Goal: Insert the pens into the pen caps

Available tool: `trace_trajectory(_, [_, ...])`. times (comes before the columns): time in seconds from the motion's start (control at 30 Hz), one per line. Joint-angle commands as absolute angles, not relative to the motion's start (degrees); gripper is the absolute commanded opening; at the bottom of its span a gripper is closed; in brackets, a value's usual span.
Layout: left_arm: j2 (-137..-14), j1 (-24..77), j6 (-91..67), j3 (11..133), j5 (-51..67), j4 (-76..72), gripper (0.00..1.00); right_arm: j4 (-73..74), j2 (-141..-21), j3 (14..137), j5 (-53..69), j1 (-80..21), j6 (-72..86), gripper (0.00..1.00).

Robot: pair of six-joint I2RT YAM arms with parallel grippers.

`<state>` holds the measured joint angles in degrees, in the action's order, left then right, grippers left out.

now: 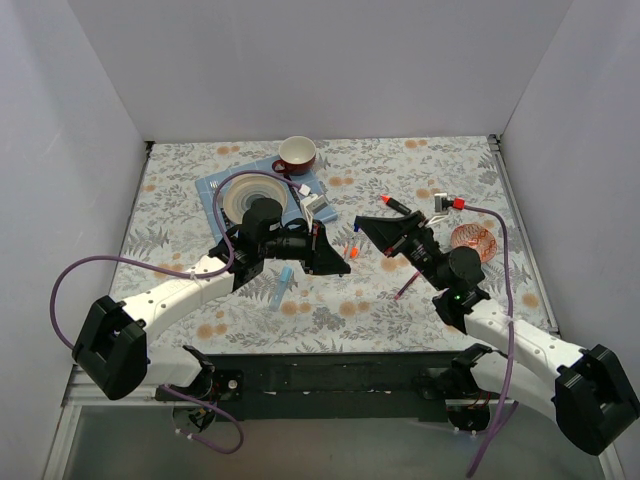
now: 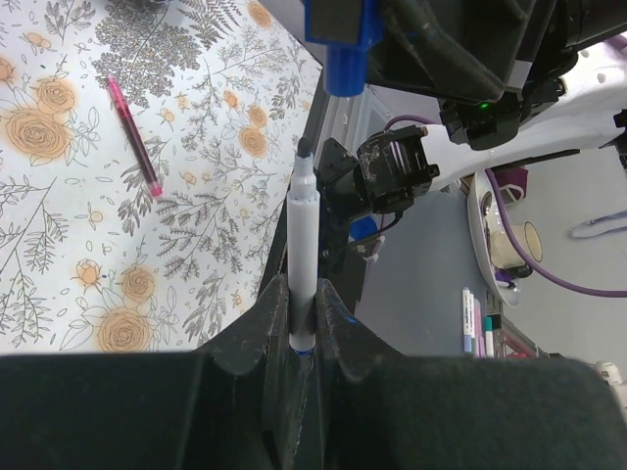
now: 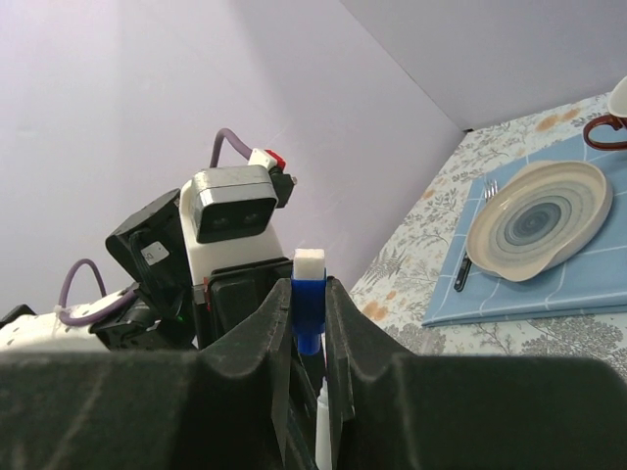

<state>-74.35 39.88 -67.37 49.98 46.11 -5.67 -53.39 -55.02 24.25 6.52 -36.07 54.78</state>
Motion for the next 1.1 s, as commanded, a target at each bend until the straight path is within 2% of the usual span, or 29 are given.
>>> trace_trajectory(0.0, [-71.9,39.99,-67.24,49.66,45.7,-6.68,0.0,-60.38,-55.11,23.12,5.71,-36.47,56.43,0.01])
trace_trajectory(1.07, [-72.16,39.99,-67.24,49.4,45.61,-7.03,0.0,-62.4,-56.87,21.45,5.98,-37.0,56.34,0.01])
